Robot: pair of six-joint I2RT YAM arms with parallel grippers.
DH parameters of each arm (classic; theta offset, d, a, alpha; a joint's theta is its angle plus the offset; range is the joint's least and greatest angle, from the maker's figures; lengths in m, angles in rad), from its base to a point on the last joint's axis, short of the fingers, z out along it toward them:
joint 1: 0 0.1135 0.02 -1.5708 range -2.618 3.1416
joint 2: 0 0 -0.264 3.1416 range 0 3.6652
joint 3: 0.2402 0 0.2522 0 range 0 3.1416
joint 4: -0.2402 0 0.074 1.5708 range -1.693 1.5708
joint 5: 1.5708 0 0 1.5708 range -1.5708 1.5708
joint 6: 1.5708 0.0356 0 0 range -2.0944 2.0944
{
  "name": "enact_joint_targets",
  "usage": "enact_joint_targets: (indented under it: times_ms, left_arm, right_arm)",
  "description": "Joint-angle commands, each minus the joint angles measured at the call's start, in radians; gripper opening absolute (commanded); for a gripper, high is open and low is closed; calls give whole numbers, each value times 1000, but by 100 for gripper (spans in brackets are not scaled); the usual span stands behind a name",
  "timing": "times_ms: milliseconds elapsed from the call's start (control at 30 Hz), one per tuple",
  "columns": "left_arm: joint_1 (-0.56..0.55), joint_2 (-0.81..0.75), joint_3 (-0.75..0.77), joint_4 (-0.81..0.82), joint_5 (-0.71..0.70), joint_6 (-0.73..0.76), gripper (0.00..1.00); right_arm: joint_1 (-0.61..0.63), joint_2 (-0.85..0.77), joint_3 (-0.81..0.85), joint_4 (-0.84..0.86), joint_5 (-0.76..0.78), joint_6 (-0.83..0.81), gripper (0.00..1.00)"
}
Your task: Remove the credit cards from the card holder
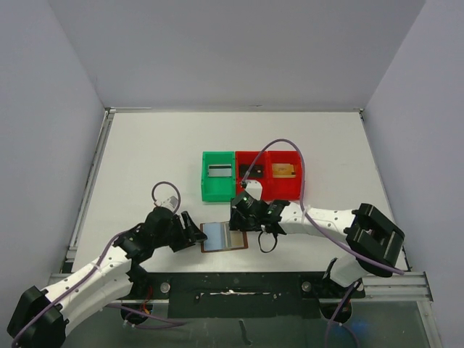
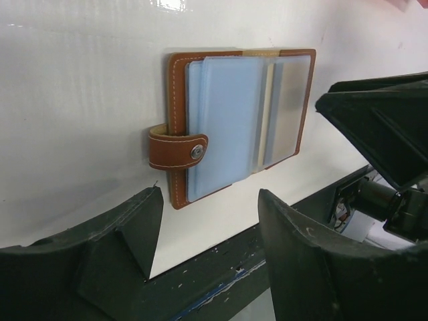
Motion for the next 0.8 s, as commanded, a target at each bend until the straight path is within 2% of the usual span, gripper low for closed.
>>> enact_joint_targets:
  times_ms: [0, 200, 300, 400, 467, 767]
  left_arm:
    - [-24, 8, -4, 101, -27, -14, 55]
    - [-26, 29, -63, 243, 21, -47, 48]
    - [-26, 63, -43, 196, -2, -8, 47]
    - [-27, 112, -36, 193, 14, 20, 44]
    - [-33, 141, -33, 207, 34, 27, 39]
    - [-55, 144, -34, 217, 12, 16, 29]
  right_arm:
    - [17, 24, 11, 30, -8, 34, 50]
    - [11, 78, 19, 54, -39, 9, 47]
    - [11, 85, 19, 54, -27, 5, 43]
    - [10, 85, 6, 76, -32, 5, 33]
    - [11, 87, 5, 86, -40, -3, 32]
    - [9, 53, -9, 146, -97, -13, 24]
